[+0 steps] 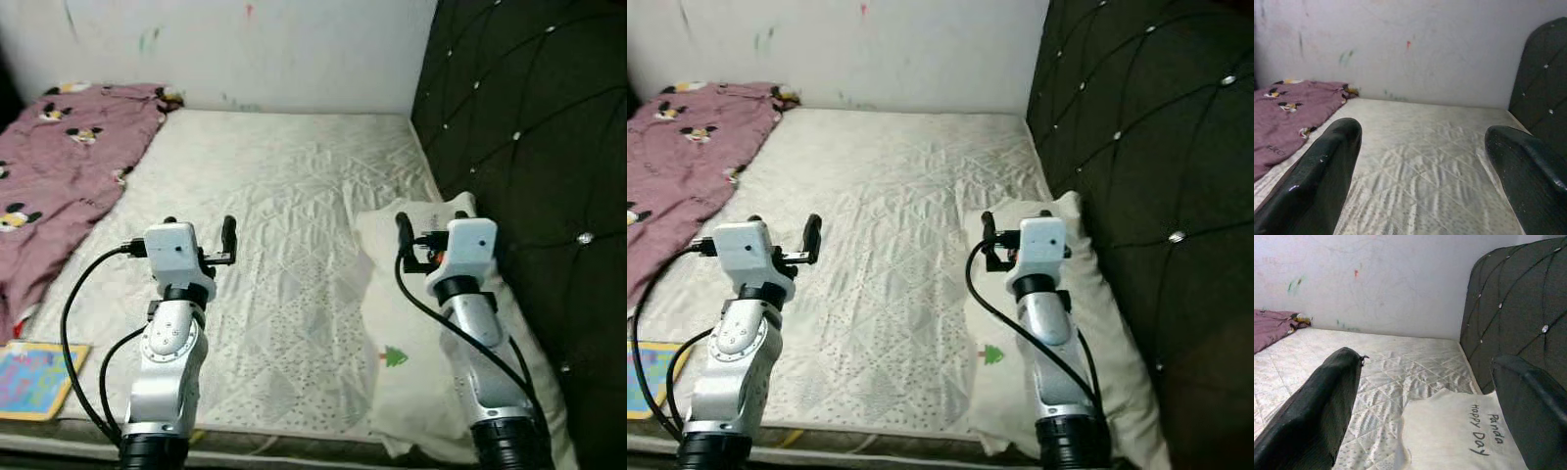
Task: Clean up the room
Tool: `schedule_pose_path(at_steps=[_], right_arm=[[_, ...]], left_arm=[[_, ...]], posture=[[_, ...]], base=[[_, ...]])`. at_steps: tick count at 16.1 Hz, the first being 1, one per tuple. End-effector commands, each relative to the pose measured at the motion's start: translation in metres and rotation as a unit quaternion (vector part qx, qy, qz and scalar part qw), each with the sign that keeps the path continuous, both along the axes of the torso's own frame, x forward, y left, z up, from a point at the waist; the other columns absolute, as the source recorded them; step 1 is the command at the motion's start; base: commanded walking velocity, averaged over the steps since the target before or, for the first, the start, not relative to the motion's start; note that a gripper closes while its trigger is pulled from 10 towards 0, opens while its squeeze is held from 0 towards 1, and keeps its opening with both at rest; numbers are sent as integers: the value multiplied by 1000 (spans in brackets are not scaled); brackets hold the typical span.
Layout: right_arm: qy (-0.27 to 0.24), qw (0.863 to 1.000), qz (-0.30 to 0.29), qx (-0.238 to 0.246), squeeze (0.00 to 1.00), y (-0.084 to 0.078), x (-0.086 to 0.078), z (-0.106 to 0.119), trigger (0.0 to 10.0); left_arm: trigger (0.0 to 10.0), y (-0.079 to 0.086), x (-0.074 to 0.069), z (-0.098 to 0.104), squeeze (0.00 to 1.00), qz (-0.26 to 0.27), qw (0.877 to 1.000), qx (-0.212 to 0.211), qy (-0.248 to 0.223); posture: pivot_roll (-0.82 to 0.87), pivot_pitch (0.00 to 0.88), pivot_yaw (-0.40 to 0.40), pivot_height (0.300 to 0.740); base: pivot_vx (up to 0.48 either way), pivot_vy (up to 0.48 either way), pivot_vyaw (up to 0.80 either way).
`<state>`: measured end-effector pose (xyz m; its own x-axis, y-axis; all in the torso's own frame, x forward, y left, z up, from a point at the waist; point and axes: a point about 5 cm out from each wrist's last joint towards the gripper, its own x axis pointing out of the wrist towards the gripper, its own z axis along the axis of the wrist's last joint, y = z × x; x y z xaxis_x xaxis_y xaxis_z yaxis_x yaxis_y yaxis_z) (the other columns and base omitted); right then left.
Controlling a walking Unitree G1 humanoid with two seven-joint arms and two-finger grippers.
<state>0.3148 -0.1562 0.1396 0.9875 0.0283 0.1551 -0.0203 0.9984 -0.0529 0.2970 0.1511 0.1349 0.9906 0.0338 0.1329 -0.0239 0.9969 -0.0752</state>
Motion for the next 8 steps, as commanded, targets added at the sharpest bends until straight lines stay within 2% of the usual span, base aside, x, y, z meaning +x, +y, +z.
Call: schedule_pose_path(at_steps=[1, 8], right_arm=[[-6, 1000, -8, 2, 0, -6, 0, 3, 10000], [-3, 1000, 1, 3, 0, -4, 2, 3, 10000]], left_arm=[[10000, -7, 0, 0, 0, -13, 1000, -3, -1], [10000, -10, 0, -1, 0, -14, 1000, -7, -1]], posture=[[-79, 0, 30, 740], [-79, 0, 21, 740]], base=[[0, 480, 0], [0, 480, 0]])
